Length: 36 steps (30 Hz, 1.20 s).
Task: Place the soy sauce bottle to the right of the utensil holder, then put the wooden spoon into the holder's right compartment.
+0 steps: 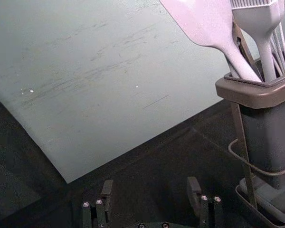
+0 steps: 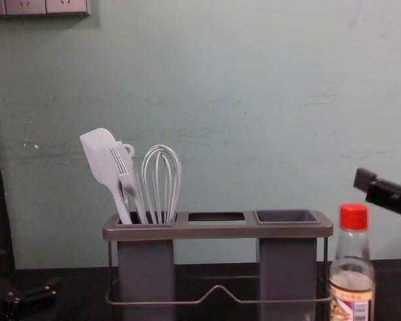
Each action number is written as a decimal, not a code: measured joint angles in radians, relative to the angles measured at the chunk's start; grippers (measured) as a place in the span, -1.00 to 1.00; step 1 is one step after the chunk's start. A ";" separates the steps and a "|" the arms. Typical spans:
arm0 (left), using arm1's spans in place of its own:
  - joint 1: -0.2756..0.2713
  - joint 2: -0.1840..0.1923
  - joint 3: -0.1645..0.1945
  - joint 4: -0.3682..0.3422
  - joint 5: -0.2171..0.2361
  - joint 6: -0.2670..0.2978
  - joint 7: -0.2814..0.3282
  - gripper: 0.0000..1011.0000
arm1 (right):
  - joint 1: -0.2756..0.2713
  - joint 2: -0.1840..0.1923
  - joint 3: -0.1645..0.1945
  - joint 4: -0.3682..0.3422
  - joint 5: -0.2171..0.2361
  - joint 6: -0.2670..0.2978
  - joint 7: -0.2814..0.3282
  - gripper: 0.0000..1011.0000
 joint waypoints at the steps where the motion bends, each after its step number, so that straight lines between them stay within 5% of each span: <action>1: 0.000 0.000 0.000 0.000 0.000 0.000 0.000 0.98 | -0.026 0.004 0.008 -0.032 -0.001 0.004 -0.006 0.91; 8: 0.000 0.000 0.000 0.000 0.000 0.000 0.000 0.98 | -0.135 0.011 0.020 -0.157 -0.025 0.045 -0.038 0.98; 15: 0.000 0.000 0.000 0.000 0.000 0.000 0.000 0.98 | -0.223 0.012 -0.033 -0.226 -0.088 0.129 -0.060 0.98; 27: 0.000 0.000 0.000 0.000 0.000 0.000 0.000 0.98 | -0.233 -0.029 -0.115 -0.170 -0.144 0.191 -0.082 0.98; 36: 0.000 0.000 0.000 0.000 0.000 0.000 0.000 0.98 | -0.235 -0.053 -0.118 -0.146 -0.155 0.173 -0.096 0.98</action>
